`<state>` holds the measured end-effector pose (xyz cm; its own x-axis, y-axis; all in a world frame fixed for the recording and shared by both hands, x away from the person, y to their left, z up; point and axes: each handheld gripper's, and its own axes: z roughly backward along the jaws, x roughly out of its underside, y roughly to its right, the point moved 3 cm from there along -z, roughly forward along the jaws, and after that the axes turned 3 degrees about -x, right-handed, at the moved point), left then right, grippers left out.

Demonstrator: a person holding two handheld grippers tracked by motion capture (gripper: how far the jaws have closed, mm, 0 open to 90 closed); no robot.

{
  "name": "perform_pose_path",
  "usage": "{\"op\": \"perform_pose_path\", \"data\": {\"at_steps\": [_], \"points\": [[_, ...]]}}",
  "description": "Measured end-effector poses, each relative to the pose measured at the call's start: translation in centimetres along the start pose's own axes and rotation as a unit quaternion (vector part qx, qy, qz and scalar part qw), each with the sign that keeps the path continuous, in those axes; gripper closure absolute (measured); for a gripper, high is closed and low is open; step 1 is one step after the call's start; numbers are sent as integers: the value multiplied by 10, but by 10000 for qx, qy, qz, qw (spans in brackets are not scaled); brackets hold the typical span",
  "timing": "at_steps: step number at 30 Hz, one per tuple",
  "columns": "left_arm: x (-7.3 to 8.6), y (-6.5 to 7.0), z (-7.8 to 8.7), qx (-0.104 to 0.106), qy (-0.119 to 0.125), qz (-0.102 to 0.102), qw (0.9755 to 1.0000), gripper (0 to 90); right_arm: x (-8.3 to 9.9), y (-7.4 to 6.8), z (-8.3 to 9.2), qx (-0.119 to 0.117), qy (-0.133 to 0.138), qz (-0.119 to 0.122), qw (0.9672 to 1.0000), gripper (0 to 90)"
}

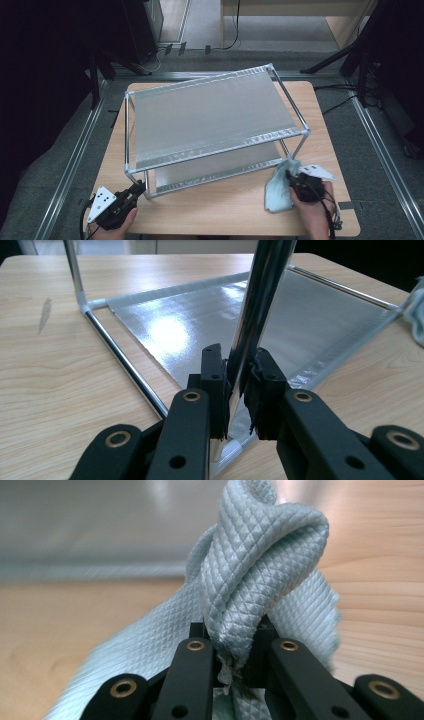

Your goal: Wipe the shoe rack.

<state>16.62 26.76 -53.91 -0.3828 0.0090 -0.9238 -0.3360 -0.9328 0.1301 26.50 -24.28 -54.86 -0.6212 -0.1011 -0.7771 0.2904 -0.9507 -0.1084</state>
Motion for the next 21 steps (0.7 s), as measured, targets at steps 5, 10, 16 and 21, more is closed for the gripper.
{"op": "perform_pose_path", "data": {"at_steps": [5, 10, 16, 21], "points": [[0, -4, 1, -73, 12, 55, 10000, 792, -24, 37, 25, 583, 672, -474, 9949, 839], [0, -4, 0, -66, 23, 54, 10000, 792, -63, 25, 43, -22, 1386, -320, 9898, 838], [1, -5, 0, -5, 30, 54, 10000, 791, -64, 12, 32, 155, 1382, 273, 9899, 837], [0, -5, 0, -16, 9, 50, 10000, 791, -26, 19, -5, 32, 644, -102, 9979, 838]]}}
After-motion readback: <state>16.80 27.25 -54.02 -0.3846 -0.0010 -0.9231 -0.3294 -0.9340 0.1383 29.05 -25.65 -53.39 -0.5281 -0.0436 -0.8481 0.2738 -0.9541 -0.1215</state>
